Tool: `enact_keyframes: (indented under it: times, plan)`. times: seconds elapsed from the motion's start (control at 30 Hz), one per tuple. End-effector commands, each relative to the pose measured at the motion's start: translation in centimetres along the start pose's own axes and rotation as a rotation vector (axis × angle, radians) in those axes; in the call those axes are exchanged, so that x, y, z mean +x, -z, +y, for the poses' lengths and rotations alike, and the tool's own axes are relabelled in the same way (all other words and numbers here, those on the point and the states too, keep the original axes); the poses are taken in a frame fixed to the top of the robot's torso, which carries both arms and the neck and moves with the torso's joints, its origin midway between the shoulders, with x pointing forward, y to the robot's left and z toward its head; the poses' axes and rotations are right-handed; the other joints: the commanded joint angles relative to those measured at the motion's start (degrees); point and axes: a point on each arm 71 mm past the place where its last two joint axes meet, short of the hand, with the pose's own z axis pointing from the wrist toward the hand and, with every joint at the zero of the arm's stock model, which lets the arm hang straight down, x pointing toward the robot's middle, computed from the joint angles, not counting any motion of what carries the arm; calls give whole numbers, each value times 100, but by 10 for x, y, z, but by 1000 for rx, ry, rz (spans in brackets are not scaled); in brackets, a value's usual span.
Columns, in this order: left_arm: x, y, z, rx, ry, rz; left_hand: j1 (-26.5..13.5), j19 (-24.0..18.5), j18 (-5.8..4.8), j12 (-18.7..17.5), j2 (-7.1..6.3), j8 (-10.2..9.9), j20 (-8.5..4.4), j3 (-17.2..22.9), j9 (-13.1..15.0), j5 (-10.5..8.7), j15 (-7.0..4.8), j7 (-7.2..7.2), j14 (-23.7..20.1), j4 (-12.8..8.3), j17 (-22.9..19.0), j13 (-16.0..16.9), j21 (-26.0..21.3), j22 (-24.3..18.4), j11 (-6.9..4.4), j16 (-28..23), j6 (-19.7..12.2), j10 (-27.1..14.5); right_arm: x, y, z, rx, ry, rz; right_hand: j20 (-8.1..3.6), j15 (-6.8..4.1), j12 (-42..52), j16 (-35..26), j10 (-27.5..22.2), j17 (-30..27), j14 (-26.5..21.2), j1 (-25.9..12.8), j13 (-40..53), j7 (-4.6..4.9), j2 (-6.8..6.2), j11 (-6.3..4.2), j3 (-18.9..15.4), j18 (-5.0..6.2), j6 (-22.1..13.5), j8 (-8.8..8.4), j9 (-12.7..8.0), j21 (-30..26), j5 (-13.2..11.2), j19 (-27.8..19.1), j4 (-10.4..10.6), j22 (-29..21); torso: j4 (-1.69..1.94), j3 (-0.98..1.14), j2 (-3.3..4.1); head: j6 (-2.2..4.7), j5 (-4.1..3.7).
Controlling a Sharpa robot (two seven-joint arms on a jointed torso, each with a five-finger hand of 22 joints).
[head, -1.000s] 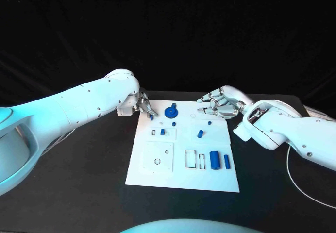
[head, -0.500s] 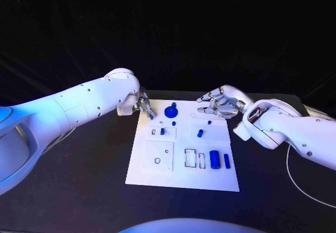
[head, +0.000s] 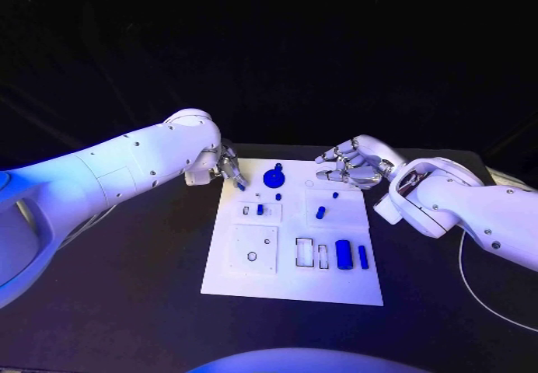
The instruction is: Assemble the parts on the task board
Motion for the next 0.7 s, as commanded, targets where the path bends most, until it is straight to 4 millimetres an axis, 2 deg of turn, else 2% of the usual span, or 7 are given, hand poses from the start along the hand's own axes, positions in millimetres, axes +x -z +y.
enact_keyframes:
  times: [0.03, 0.27, 0.63, 0.7]
  plan:
    - [3, 6, -4, 58, 54, -11, -90, 25, -29, 26, -71, 39, 17, 853, 27, 46, 12, -11, 604, -754, 1507, 13, 21, 429, -10, 14, 34, 60, 1, 1, 0, -2, 1, 12, -1, 20, -1, -18, -14, -5, 285, -27, 6, -14, 50, -10, 1, 32, 30, 31, 7, -34, 26, -40, 40, -7, 9, 0, 2, -2, -6]
    - [13, 24, -4, 144, 92, -54, -227, 55, -41, 58, -179, 99, 3, 1096, 69, 137, -3, -28, 604, -843, 1507, 43, 53, 482, -29, 14, 66, 115, 0, 1, -1, 1, 2, 10, -1, 20, -1, -18, -14, -5, 285, -27, 6, -14, 50, -10, 1, 32, 30, 31, 7, -34, 26, -40, 40, -7, 35, 7, -7, -13, 4]
    - [39, 37, -3, 243, 54, -127, -281, 95, -57, 96, -252, 124, -7, 1212, 84, 153, -14, -42, 604, -896, 1507, 85, 104, 550, -42, 14, 96, 164, -1, 3, -3, 7, 3, 11, -1, 20, -1, -18, -14, -5, 285, -27, 6, -14, 50, -10, 1, 32, 30, 31, 7, -34, 26, -40, 40, -7, 92, -4, -28, -54, -19]
    - [41, 36, -2, 245, 43, -132, -287, 102, -61, 102, -260, 126, -9, 1226, 84, 153, -16, -44, 604, -901, 1507, 91, 114, 563, -44, 14, 101, 172, -1, 3, -3, 7, 2, 11, -1, 20, -1, -18, -14, -5, 285, -27, 6, -14, 50, -10, 1, 32, 30, 31, 7, -34, 26, -40, 40, -7, 88, -9, -23, -59, -19]
